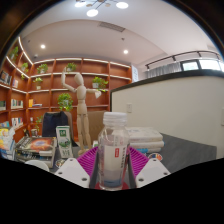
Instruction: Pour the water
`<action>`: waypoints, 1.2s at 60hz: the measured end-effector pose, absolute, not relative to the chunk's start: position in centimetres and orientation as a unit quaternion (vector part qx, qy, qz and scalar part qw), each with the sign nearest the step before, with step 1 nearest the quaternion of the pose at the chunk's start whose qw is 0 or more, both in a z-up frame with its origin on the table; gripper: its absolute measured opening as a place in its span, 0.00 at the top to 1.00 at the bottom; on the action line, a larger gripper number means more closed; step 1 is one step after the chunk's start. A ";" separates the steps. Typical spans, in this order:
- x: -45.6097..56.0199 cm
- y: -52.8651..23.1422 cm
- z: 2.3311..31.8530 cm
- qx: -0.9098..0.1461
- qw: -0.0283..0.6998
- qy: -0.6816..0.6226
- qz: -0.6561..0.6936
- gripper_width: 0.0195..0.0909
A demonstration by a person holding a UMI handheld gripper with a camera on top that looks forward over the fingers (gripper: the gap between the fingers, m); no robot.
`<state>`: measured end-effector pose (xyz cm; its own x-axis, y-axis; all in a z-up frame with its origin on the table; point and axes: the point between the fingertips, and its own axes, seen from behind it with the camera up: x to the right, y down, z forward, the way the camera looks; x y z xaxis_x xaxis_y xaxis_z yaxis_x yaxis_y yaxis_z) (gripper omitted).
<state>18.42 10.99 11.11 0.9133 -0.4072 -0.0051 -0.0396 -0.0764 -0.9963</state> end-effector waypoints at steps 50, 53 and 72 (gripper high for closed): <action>9.0 -11.2 20.1 -0.755 0.654 0.042 -0.035 0.09; 8.4 -12.1 20.6 -0.753 0.657 0.035 -0.023 0.09; 10.2 -14.9 19.3 -0.768 0.638 0.032 -0.032 0.08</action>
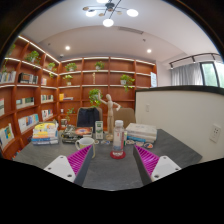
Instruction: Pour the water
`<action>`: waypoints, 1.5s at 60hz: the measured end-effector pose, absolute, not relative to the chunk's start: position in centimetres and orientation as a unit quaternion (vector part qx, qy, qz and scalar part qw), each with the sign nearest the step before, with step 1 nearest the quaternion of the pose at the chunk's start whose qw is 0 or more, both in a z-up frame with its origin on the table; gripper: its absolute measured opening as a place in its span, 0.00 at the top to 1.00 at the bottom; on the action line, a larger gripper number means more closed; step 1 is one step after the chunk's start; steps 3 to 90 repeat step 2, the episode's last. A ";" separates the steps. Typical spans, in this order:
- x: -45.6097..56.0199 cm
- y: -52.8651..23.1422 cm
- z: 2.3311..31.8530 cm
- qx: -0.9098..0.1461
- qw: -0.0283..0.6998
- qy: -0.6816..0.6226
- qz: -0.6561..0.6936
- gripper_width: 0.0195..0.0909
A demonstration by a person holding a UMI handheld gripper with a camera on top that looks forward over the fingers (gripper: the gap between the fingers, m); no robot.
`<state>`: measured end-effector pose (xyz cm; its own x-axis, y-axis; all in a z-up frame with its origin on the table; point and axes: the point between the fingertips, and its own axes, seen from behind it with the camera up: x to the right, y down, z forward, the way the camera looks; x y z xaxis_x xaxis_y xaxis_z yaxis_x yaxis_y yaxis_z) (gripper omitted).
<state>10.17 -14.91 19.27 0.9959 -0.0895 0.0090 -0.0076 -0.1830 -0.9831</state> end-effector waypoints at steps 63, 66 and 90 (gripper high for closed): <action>10.4 -15.3 19.2 -0.770 0.636 0.034 -0.037 0.08; 10.4 -15.3 19.2 -0.770 0.636 0.034 -0.037 0.08; 10.4 -15.3 19.2 -0.770 0.636 0.034 -0.037 0.08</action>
